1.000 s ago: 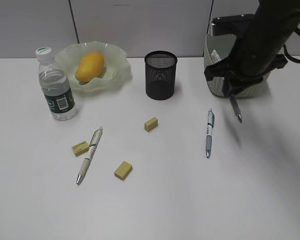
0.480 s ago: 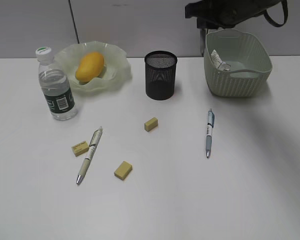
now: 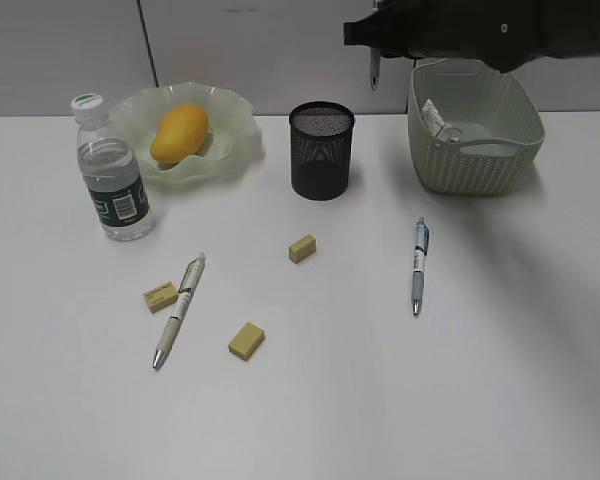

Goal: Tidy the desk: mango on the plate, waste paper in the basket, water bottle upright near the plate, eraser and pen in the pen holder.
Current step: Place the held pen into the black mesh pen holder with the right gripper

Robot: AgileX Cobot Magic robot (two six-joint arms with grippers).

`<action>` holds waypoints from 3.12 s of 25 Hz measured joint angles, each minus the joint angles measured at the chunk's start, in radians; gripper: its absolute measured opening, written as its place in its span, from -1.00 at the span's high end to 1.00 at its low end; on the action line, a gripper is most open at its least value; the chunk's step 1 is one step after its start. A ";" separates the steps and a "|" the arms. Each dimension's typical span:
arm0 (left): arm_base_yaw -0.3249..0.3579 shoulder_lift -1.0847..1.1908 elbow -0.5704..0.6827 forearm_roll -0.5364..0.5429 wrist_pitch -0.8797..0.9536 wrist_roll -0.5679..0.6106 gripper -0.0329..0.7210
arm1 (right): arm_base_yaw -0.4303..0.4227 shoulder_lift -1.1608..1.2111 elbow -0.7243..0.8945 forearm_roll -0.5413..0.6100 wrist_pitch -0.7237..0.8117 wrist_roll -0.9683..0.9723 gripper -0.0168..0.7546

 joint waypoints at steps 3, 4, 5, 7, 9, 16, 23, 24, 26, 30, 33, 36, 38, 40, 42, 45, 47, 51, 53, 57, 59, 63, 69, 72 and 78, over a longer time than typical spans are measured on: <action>0.000 0.000 0.000 0.000 0.000 0.000 0.28 | 0.000 0.029 0.000 -0.059 -0.101 0.000 0.65; 0.000 0.000 0.000 0.000 0.000 0.000 0.28 | 0.000 0.035 0.000 -0.066 -0.130 0.002 0.65; 0.000 0.000 0.000 0.000 0.000 0.000 0.28 | 0.000 0.041 0.000 -0.070 -0.158 0.010 0.66; 0.000 0.000 0.000 0.000 0.000 0.000 0.28 | 0.000 0.054 -0.001 -0.086 -0.208 0.033 0.66; 0.000 0.000 0.000 0.000 0.000 0.000 0.28 | 0.000 0.070 -0.001 -0.105 -0.255 0.055 0.66; 0.000 0.000 0.000 0.001 0.000 0.000 0.28 | 0.004 0.133 -0.001 -0.316 -0.349 0.222 0.66; 0.000 0.000 0.000 0.001 0.000 0.000 0.28 | 0.017 0.181 -0.007 -0.357 -0.380 0.245 0.66; 0.000 0.000 0.000 0.001 0.000 0.000 0.28 | 0.017 0.192 -0.007 -0.358 -0.380 0.246 0.66; 0.000 0.000 0.000 0.001 0.000 0.000 0.28 | 0.017 0.209 -0.007 -0.361 -0.379 0.247 0.66; 0.000 0.000 0.000 0.001 0.000 0.000 0.28 | 0.019 0.211 -0.008 -0.362 -0.380 0.247 0.66; 0.000 0.000 0.000 0.002 0.000 0.000 0.28 | 0.019 0.211 -0.009 -0.362 -0.375 0.247 0.64; 0.000 0.000 0.000 0.002 0.000 0.000 0.28 | 0.019 0.211 -0.011 -0.362 -0.371 0.247 0.63; 0.000 0.000 0.000 0.002 0.000 0.000 0.28 | 0.019 0.211 -0.011 -0.362 -0.365 0.248 0.62; 0.000 0.000 0.000 0.002 0.000 0.000 0.28 | 0.020 0.211 -0.011 -0.362 -0.344 0.251 0.62; 0.000 0.000 0.000 0.002 0.000 0.000 0.28 | 0.020 0.211 -0.011 -0.362 -0.322 0.262 0.62; 0.000 0.000 0.000 0.002 0.000 0.000 0.28 | 0.020 0.211 -0.011 -0.363 -0.305 0.273 0.62; 0.000 0.000 0.000 0.002 0.000 0.000 0.28 | 0.020 0.211 -0.011 -0.372 -0.292 0.284 0.61; 0.000 0.000 0.000 0.002 0.000 0.000 0.28 | 0.021 0.211 -0.011 -0.431 -0.289 0.342 0.61; 0.000 0.000 0.000 0.002 0.000 0.000 0.29 | 0.021 0.211 -0.011 -0.454 -0.288 0.357 0.60; 0.000 0.000 0.000 0.003 0.000 0.000 0.29 | 0.021 0.211 -0.011 -0.472 -0.280 0.363 0.57; 0.000 0.000 0.000 0.003 0.000 0.000 0.29 | 0.021 0.211 -0.011 -0.482 -0.272 0.371 0.52; 0.000 0.000 0.000 0.006 0.000 0.000 0.29 | 0.021 0.211 -0.011 -0.550 -0.270 0.440 0.29; 0.000 0.000 0.000 0.008 0.000 0.000 0.29 | 0.021 0.211 -0.011 -0.626 -0.269 0.514 -0.07; 0.000 0.000 0.000 0.008 0.000 0.000 0.29 | 0.021 0.211 -0.011 -0.631 -0.265 0.535 -0.10; 0.000 0.000 0.000 0.009 0.000 0.000 0.29 | 0.022 0.149 -0.011 -0.648 -0.135 0.587 -0.10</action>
